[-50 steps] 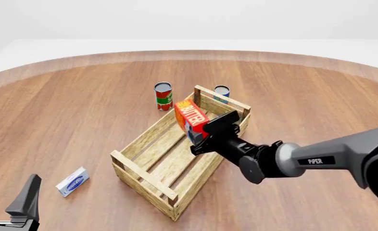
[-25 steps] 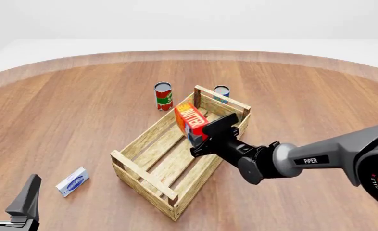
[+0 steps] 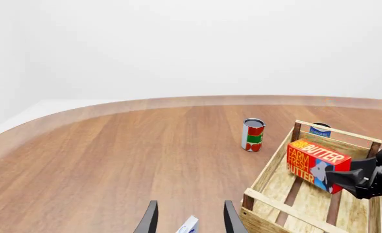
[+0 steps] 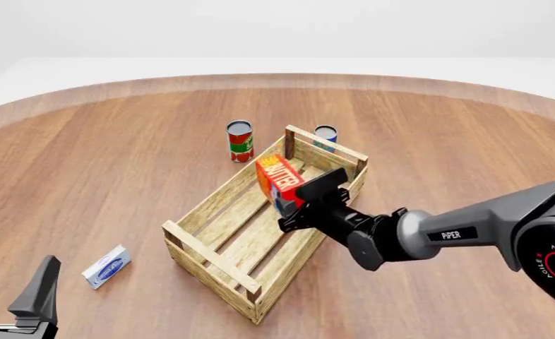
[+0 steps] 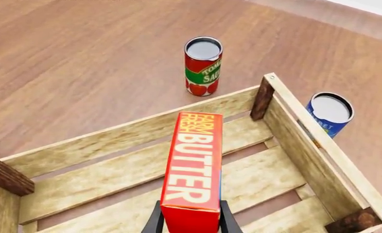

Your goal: Pick up the butter and put it in the tray.

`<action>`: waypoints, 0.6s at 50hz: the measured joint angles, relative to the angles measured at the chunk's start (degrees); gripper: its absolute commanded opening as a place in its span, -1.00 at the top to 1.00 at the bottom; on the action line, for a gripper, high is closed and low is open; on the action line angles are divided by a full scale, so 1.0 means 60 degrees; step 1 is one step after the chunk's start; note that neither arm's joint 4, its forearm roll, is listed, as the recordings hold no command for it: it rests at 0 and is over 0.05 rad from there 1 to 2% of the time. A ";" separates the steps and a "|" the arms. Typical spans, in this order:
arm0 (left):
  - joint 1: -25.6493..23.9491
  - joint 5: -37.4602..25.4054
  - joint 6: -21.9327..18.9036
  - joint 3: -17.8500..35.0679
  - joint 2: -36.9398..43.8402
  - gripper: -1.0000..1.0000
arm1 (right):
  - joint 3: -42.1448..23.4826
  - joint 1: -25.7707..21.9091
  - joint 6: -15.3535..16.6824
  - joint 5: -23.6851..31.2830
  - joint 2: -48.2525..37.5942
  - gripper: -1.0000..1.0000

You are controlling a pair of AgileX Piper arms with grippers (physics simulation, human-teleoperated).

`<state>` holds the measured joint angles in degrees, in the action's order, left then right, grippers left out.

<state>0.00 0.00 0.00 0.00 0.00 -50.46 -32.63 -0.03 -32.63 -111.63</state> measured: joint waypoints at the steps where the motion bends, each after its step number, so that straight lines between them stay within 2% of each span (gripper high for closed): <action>1: 0.0000 0.0000 0.0000 0.0000 0.0000 -1.00 | -0.0006 0.0003 -0.0004 0.0004 -0.0003 1.00; 10: 0.0000 0.0000 0.0000 0.0000 0.0000 -1.00 | -0.0073 0.0029 -0.0050 0.0046 -0.0034 1.00; 11: 0.0000 0.0000 0.0000 0.0000 0.0000 -1.00 | -0.0091 0.0040 -0.0045 0.0058 -0.0045 -1.00; 30: 0.0000 0.0000 0.0000 0.0000 0.0000 -1.00 | -0.0233 0.0108 -0.0334 0.0110 0.0014 -1.00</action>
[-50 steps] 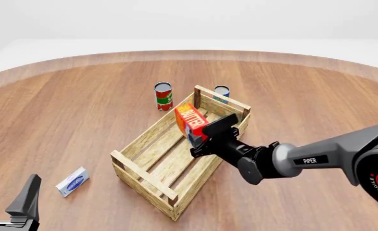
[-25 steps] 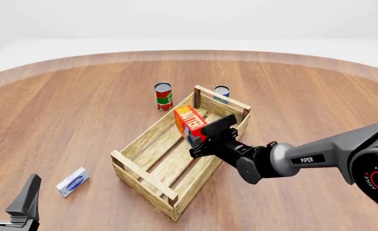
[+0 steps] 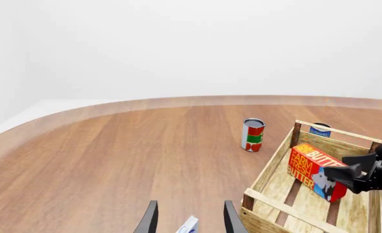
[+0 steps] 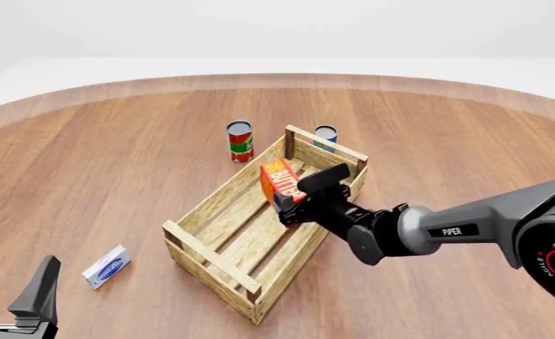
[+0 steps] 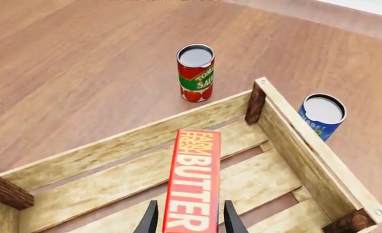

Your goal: Pick up the butter and put it in the tray.

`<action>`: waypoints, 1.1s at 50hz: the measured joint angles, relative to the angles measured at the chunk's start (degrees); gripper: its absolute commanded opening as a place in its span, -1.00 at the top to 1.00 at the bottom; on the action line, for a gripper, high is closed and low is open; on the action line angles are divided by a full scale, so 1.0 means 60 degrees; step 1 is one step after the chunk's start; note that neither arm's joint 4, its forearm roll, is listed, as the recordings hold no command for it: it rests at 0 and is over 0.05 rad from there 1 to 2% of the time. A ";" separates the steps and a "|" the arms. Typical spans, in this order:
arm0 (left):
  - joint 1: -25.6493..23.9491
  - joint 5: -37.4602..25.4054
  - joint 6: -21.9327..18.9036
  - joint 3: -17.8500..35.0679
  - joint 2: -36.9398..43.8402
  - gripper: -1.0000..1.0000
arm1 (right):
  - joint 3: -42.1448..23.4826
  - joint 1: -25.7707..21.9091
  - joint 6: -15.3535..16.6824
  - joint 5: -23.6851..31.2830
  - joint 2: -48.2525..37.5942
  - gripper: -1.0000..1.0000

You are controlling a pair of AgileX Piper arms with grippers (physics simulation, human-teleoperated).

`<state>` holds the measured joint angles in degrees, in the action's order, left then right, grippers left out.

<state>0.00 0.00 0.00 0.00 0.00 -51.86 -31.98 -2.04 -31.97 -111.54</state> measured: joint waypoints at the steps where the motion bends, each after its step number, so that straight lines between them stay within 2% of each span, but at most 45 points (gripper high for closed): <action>1: 0.0000 0.0000 0.0000 0.0000 0.0000 -1.00 | 0.0000 0.0002 -0.0005 0.0003 0.0008 -1.00; 55: 0.0000 0.0000 0.0000 0.0000 0.0000 -1.00 | 0.0583 0.0110 0.0112 0.0258 0.1189 -1.00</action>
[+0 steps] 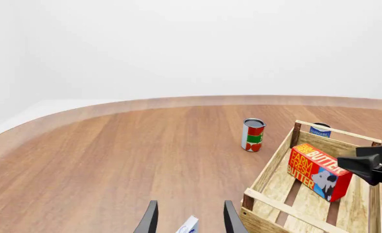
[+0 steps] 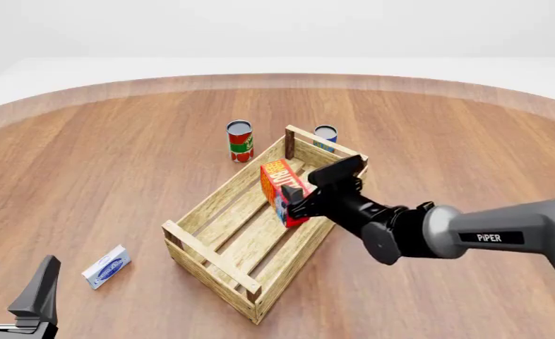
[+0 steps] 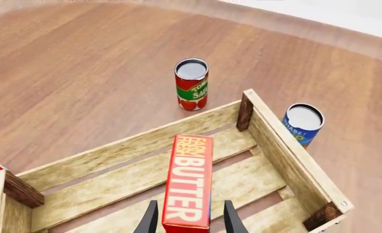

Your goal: Pick up the butter and put it in the tray.

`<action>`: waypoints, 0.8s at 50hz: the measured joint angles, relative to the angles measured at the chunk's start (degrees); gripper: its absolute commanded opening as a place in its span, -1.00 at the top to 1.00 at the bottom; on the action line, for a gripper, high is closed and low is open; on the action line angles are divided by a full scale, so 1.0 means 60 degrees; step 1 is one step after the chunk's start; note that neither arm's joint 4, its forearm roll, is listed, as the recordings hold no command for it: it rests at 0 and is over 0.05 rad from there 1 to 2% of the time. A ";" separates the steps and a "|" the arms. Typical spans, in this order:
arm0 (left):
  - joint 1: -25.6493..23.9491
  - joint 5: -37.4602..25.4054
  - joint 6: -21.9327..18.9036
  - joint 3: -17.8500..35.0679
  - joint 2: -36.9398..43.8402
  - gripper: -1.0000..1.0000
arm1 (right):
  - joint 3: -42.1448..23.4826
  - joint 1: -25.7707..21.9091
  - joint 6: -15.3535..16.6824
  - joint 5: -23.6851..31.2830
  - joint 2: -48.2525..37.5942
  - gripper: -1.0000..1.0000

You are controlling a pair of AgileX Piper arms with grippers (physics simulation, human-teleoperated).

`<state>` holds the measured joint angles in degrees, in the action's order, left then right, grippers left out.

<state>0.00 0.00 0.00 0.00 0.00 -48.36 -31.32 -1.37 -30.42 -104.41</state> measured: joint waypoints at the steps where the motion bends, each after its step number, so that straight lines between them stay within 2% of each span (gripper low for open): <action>1: 0.0000 0.0000 0.0000 0.0000 0.0000 -1.00 | 0.0013 0.0004 0.0005 0.0008 0.0026 -1.00; 40: 0.0000 0.0000 0.0000 0.0000 0.0000 -1.00 | 0.0892 0.0278 0.0135 0.0050 0.1303 -1.00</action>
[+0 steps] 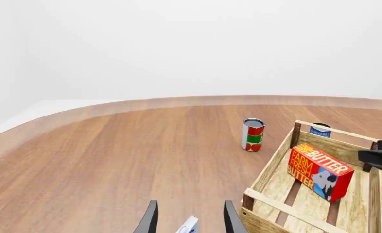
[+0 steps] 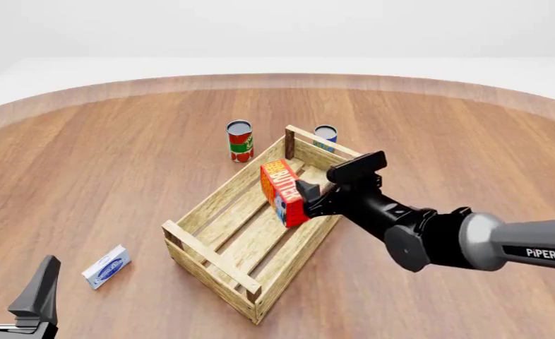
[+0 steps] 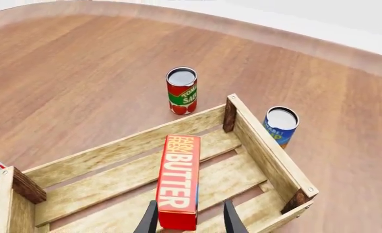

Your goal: Pick up the butter and put it in the tray.

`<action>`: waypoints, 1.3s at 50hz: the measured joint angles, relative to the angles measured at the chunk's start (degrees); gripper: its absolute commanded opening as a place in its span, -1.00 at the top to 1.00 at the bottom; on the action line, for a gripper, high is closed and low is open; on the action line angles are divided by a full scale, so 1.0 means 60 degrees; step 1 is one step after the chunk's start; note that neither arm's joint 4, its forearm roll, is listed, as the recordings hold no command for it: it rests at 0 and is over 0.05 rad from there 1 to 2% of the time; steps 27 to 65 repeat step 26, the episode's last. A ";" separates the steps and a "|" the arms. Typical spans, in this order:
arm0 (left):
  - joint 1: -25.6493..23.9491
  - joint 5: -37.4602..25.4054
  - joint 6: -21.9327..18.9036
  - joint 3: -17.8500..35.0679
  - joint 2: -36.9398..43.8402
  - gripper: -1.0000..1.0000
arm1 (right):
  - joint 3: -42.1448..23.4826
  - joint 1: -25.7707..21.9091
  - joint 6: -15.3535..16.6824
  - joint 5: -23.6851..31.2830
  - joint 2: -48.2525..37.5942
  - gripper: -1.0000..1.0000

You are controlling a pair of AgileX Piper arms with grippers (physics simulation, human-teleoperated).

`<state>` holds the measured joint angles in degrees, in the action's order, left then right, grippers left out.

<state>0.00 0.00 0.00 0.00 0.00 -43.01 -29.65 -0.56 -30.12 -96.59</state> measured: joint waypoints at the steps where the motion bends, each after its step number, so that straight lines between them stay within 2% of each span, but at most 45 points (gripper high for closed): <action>1: 0.0000 0.0000 0.0000 0.0000 0.0000 -1.00 | 0.0027 0.0010 -0.0002 -0.0003 0.0033 -1.00; 26: 0.0000 0.0000 0.0000 0.0000 0.0000 -1.00 | 0.0776 0.0374 -0.0113 -0.0293 0.0646 -1.00; 65: 0.0000 0.0000 0.0000 0.0000 0.0000 -1.00 | 0.0776 0.0374 -0.0113 -0.0293 0.0646 -1.00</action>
